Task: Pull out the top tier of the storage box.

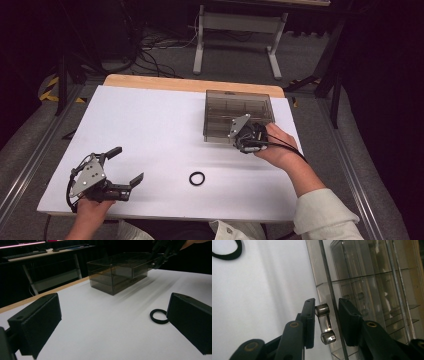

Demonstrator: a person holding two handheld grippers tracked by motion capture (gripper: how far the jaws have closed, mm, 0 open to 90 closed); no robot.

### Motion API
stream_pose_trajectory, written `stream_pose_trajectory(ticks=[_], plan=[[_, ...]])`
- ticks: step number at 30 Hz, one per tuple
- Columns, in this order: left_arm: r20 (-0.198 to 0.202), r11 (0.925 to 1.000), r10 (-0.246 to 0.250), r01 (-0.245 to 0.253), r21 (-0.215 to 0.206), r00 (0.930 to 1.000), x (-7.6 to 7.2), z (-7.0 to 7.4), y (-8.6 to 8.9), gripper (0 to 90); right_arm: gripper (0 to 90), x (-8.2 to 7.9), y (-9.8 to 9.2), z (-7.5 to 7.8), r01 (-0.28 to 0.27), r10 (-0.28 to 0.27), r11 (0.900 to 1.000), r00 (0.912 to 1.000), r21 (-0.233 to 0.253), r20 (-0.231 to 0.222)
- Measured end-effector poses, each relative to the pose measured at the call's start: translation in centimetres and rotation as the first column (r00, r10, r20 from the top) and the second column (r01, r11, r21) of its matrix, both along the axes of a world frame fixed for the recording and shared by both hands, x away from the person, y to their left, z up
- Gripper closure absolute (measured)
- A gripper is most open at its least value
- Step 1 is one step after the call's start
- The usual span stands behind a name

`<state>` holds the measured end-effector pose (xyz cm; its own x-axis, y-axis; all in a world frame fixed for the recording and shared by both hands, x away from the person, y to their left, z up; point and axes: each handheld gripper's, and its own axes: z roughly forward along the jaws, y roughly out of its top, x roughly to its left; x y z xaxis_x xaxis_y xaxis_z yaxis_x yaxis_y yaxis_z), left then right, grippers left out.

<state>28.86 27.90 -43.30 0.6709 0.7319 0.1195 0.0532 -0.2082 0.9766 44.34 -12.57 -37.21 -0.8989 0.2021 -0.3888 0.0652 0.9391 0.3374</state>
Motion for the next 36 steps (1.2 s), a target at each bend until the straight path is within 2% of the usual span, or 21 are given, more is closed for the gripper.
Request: stream_pose_trajectory(ticks=[4, 17, 20, 26, 32, 36], plan=[[-0.002, 1.0000, 0.001, -0.001, -0.004, 1.0000, 0.0, 0.0, 0.0, 0.6, 68.1, -0.2, 0.0, -0.2, 0.004, -0.004, 1.000, 1.0000, -0.013, -0.008], [-0.004, 1.0000, 0.001, -0.001, -0.006, 1.0000, 0.0, 0.0, 0.0, 0.6, 68.0, -0.5, -0.2, -0.5, -0.002, 0.002, 1.000, 0.9999, 0.000, -0.014], [-0.002, 1.0000, 0.000, 0.000, -0.004, 1.0000, 0.0, 0.0, 0.0, 0.6, 65.8, -0.5, 0.0, -0.6, -0.009, 0.009, 1.000, 0.9997, 0.004, -0.021], [-0.001, 1.0000, 0.000, 0.000, -0.004, 1.0000, 0.0, 0.0, 0.0, 0.6, 58.7, -0.7, -0.2, -0.1, -0.009, 0.013, 0.997, 0.9988, 0.077, -0.048], [-0.003, 1.0000, -0.002, 0.002, 0.003, 1.0000, 0.1, 0.0, 0.0, 0.6, 53.6, -1.1, -0.1, 0.5, -0.024, 0.028, 0.992, 0.9991, 0.126, -0.031], [-0.002, 1.0000, 0.000, 0.000, 0.001, 1.0000, 0.0, 0.0, 0.0, 0.6, 50.7, -1.8, 0.0, 1.3, -0.023, 0.023, 0.980, 0.9997, 0.197, 0.003]])
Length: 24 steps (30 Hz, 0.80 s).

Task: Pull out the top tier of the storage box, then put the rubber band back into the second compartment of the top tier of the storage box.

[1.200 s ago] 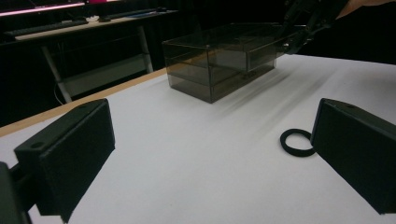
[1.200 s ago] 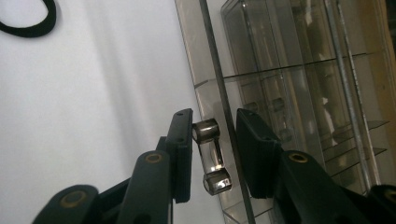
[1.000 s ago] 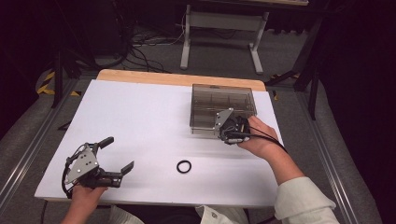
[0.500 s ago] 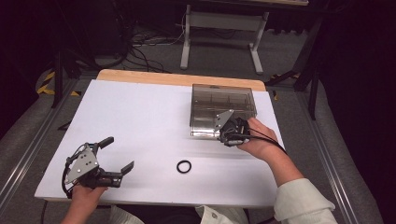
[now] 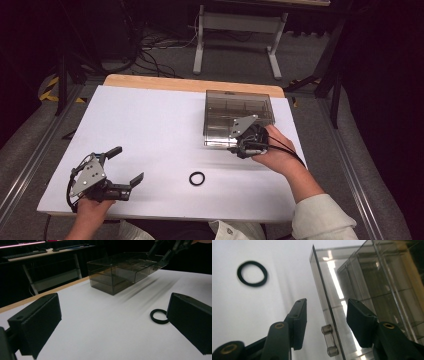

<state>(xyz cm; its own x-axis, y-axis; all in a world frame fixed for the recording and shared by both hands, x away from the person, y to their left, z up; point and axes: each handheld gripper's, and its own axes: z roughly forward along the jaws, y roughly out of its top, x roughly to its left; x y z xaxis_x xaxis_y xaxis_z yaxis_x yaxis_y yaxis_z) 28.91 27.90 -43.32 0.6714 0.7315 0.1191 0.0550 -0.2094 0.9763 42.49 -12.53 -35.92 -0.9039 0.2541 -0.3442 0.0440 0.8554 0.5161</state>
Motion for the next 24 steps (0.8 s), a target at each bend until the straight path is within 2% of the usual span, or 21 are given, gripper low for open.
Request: stream_pose_trajectory(ticks=[5, 6, 7, 13, 16, 17, 24], plan=[[-0.002, 1.0000, -0.001, 0.001, -0.007, 1.0000, 0.0, 0.0, 0.0, 0.6, 49.8, -0.6, 0.1, 0.7, -0.017, 0.017, 0.999, 0.9998, 0.031, 0.010], [0.001, 1.0000, -0.003, 0.003, -0.001, 1.0000, -0.1, 0.1, 0.1, 0.6, 49.6, -0.9, 0.3, 0.9, -0.015, 0.014, 0.998, 0.9998, 0.062, 0.015], [0.003, 1.0000, -0.003, 0.003, -0.005, 1.0000, -0.1, 0.1, 0.1, 0.6, 49.6, -1.0, 0.4, 1.0, -0.022, 0.020, 0.997, 0.9996, 0.069, 0.019], [0.003, 1.0000, -0.001, 0.001, 0.000, 1.0000, -0.1, 0.0, 0.0, 0.6, 48.4, -1.8, 0.9, 1.1, -0.051, 0.050, 0.996, 0.9986, 0.078, 0.015], [0.004, 1.0000, -0.002, 0.002, -0.003, 1.0000, -0.1, 0.1, 0.1, 0.6, 47.3, -2.1, 1.2, 1.0, -0.048, 0.047, 0.994, 0.9988, 0.095, 0.010], [0.003, 1.0000, -0.002, 0.002, -0.002, 1.0000, -0.1, 0.1, 0.0, 0.6, 46.6, -2.4, 1.5, 1.0, -0.069, 0.069, 0.993, 0.9976, 0.099, 0.007], [0.004, 1.0000, -0.007, 0.007, 0.004, 1.0000, 0.0, 0.1, 0.0, 0.6, 44.4, -3.5, 2.5, 0.7, -0.099, 0.099, 0.990, 0.9951, 0.102, 0.000]])
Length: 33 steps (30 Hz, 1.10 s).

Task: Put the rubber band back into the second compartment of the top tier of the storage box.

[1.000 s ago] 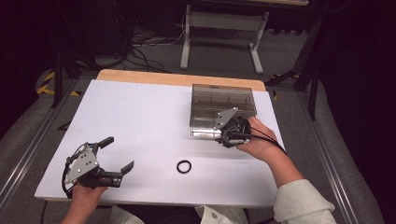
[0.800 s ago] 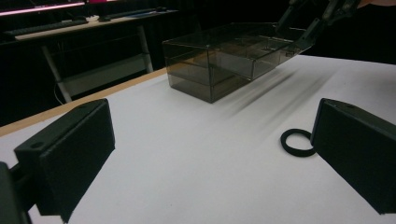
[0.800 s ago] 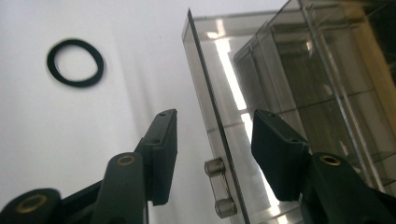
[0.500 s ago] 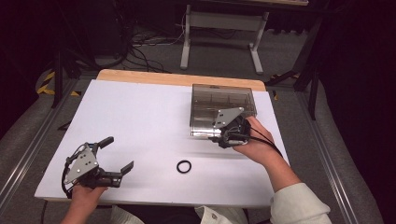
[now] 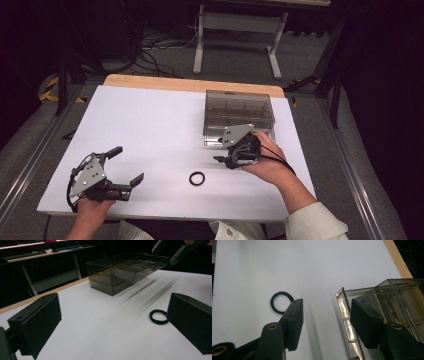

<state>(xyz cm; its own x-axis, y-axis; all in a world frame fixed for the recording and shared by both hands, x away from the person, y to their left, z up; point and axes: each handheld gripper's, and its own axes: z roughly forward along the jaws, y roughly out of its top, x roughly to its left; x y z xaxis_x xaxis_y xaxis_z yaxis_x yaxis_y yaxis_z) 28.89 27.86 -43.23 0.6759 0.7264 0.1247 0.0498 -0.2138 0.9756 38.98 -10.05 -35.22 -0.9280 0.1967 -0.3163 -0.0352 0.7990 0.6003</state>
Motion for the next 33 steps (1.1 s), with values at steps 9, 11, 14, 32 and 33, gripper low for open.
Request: stream_pose_trajectory(ticks=[9, 11, 14, 32, 33], plan=[[0.000, 1.0000, 0.003, -0.003, -0.005, 1.0000, 0.0, 0.0, 0.1, 0.6, 42.2, -0.8, 1.6, -0.8, -0.046, 0.047, 0.998, 0.9985, 0.032, -0.028], [0.002, 1.0000, 0.005, -0.005, -0.005, 1.0000, -0.1, 0.0, 0.1, 0.6, 42.0, -0.9, 2.0, -1.1, -0.051, 0.052, 0.998, 0.9980, 0.034, -0.036], [0.000, 1.0000, 0.005, -0.005, -0.008, 1.0000, -0.1, 0.0, 0.1, 0.6, 41.9, -1.2, 2.4, -1.3, -0.060, 0.061, 0.998, 0.9972, 0.033, -0.042], [0.004, 1.0000, 0.003, -0.003, -0.005, 1.0000, -0.1, 0.1, 0.1, 0.6, 42.2, -2.2, 4.8, -2.6, -0.099, 0.101, 0.995, 0.9928, 0.029, -0.065], [0.005, 1.0000, 0.003, -0.003, -0.006, 1.0000, -0.1, 0.1, 0.1, 0.6, 42.3, -2.1, 4.8, -2.7, -0.099, 0.101, 0.995, 0.9925, 0.026, -0.069]])
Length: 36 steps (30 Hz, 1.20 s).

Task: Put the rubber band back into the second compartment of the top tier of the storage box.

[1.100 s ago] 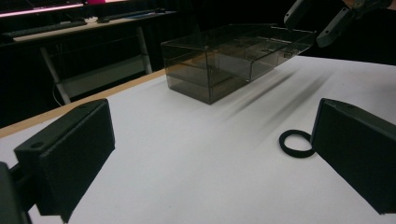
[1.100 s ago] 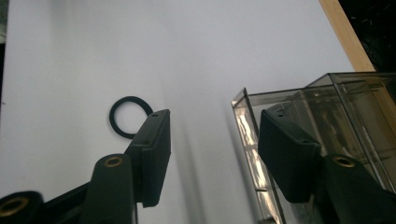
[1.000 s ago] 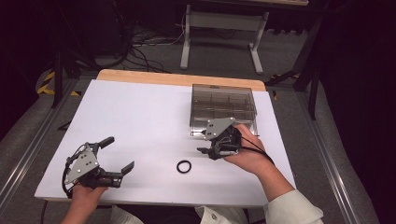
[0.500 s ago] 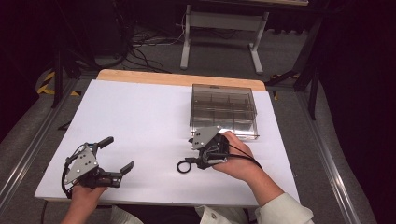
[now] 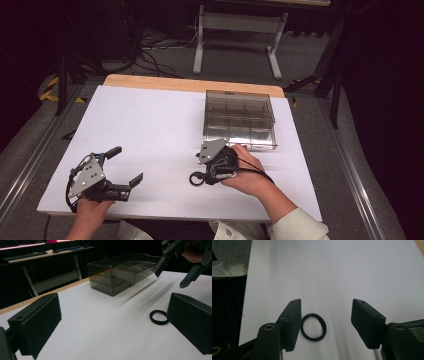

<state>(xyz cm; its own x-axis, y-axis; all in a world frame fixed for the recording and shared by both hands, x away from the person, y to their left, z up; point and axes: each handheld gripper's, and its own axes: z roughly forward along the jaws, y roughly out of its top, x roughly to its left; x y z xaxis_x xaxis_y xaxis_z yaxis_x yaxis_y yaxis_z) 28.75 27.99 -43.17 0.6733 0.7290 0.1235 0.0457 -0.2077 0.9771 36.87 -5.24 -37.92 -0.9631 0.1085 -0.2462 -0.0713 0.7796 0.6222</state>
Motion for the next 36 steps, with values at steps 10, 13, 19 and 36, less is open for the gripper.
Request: stream_pose_trajectory(ticks=[10, 13, 19, 36], plan=[[0.001, 1.0000, 0.000, 0.000, -0.001, 1.0000, -0.1, 0.0, 0.1, 0.6, 44.7, 0.7, 0.5, -1.8, 0.006, -0.007, 0.999, 0.9995, -0.040, -0.032], [0.001, 1.0000, 0.000, 0.000, 0.000, 1.0000, -0.1, 0.1, 0.1, 0.6, 46.6, 1.0, 0.8, -2.7, 0.007, -0.011, 0.998, 0.9983, -0.066, -0.058], [0.003, 1.0000, 0.001, -0.001, 0.002, 1.0000, 0.0, 0.1, 0.0, 0.6, 48.9, 1.1, 1.2, -3.7, 0.001, -0.009, 0.995, 0.9964, -0.103, -0.085], [0.000, 1.0000, 0.001, -0.001, -0.001, 1.0000, 0.0, 0.0, 0.0, 0.6, 59.9, 0.9, 2.2, -5.5, -0.023, -0.008, 0.980, 0.9877, -0.198, -0.156]])
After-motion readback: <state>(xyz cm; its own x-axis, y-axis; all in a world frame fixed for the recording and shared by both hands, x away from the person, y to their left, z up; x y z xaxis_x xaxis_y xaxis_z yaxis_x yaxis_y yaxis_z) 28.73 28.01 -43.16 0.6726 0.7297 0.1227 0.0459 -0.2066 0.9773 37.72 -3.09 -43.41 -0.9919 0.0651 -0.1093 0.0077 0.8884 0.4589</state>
